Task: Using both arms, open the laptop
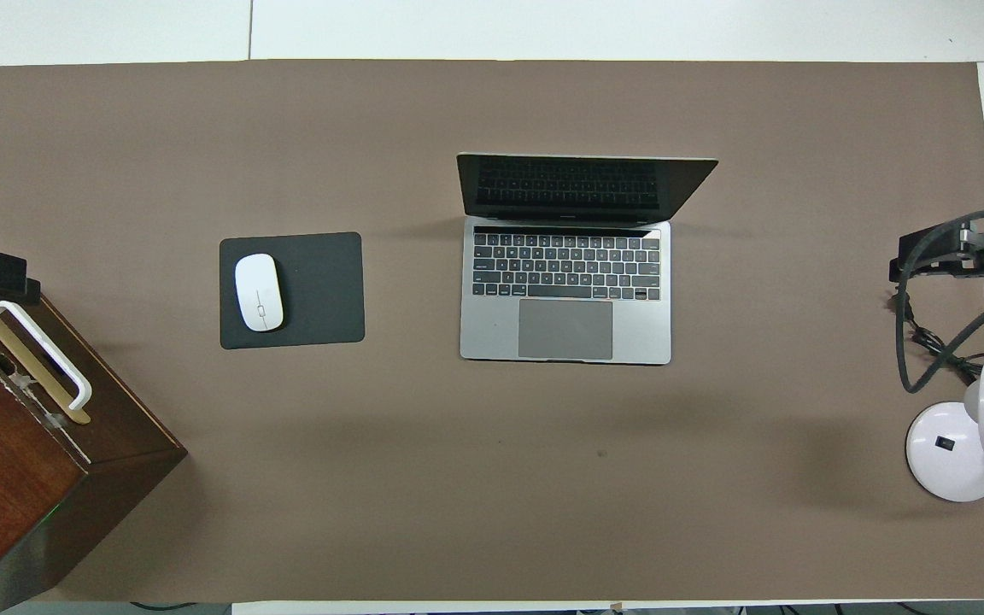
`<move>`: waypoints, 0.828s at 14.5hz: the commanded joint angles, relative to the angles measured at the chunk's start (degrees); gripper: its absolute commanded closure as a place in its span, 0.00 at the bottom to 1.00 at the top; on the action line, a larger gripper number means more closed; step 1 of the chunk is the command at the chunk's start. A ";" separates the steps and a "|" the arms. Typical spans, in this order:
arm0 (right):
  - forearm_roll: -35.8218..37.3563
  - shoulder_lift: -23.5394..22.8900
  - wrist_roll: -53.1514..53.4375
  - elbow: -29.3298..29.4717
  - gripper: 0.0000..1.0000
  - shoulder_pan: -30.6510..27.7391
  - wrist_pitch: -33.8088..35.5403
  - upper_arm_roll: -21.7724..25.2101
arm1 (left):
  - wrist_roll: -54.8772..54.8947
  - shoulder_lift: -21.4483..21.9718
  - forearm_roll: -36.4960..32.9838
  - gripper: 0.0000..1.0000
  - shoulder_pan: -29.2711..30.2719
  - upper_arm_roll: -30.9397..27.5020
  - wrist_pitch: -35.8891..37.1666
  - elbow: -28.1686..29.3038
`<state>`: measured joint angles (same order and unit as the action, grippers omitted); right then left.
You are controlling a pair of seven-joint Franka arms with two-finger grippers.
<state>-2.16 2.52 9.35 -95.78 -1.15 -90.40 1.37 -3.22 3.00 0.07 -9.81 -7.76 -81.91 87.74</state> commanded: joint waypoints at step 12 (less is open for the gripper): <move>0.32 0.81 -3.55 -0.29 0.00 -0.96 -3.38 -0.49 | -0.82 -0.19 -0.95 0.00 12.54 13.47 0.17 -0.91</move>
<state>-2.13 2.56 7.18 -95.70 -1.17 -93.10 1.38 -3.47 3.00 0.07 4.22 6.72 -81.92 87.72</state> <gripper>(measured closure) 0.000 0.000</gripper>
